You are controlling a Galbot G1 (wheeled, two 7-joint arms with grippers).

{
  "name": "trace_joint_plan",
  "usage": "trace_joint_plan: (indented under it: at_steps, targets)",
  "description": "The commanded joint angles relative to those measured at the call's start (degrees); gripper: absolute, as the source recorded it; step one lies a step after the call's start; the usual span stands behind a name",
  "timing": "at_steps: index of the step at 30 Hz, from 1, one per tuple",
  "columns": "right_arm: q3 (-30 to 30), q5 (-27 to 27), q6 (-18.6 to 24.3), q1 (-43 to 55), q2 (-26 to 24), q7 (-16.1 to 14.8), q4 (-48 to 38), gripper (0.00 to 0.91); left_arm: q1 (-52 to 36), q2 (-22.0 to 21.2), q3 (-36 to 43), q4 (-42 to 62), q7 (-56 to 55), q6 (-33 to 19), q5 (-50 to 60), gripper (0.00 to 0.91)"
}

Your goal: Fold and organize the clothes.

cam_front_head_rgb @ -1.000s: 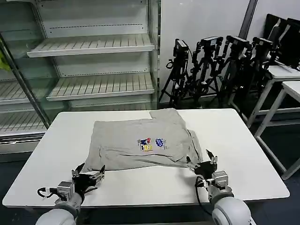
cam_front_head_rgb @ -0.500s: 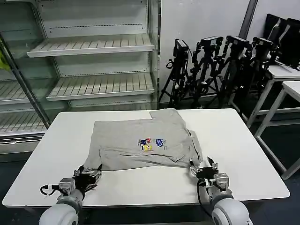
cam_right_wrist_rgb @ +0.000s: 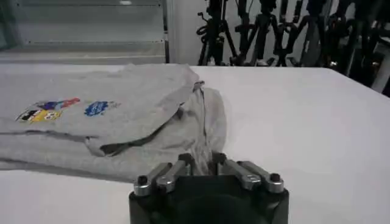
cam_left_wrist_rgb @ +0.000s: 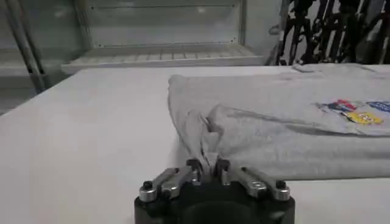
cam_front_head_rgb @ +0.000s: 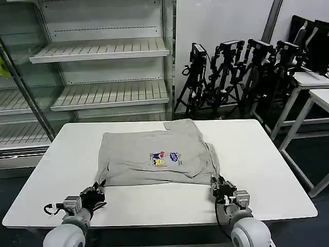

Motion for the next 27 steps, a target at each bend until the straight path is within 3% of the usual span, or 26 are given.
trace_joint_plan:
  at_steps: [1,14,18,19,20,21,27]
  targets:
    - [1.0,0.4,-0.1,-4.3,-0.1,0.1,4.8,0.0,4.6,-0.4,-0.7,-5.8,-0.2,0.1,-0.1,0.04]
    - [5.2,-5.1,1.4,-25.9,-1.1,0.7,22.0,0.0,21.2,-2.6,-4.6,-20.2,-0.4,-0.6,1.6,0.04]
    - [5.4,-7.0,0.4,-27.6,-1.0,1.0,22.6,0.0,23.2,-2.9,-5.0,-20.5,-0.5,-0.1,2.2,0.04]
    - [5.4,-7.3,-0.1,-27.4,-0.9,1.1,22.4,0.02,23.3,-2.8,-5.0,-20.1,-0.5,0.1,2.5,0.151]
    - [5.3,-7.5,-0.8,-26.6,-0.8,1.3,21.7,0.383,23.3,-2.6,-4.9,-19.8,-0.5,0.5,2.4,0.393]
    - [5.2,-7.5,-0.8,-26.4,-0.8,1.2,21.5,0.907,23.2,-2.5,-4.9,-19.7,-0.5,0.5,2.4,0.907]
    - [6.5,-8.2,2.2,-24.4,-0.4,0.5,23.0,0.907,21.8,-1.2,-8.0,-21.2,-0.5,0.5,2.3,0.907]
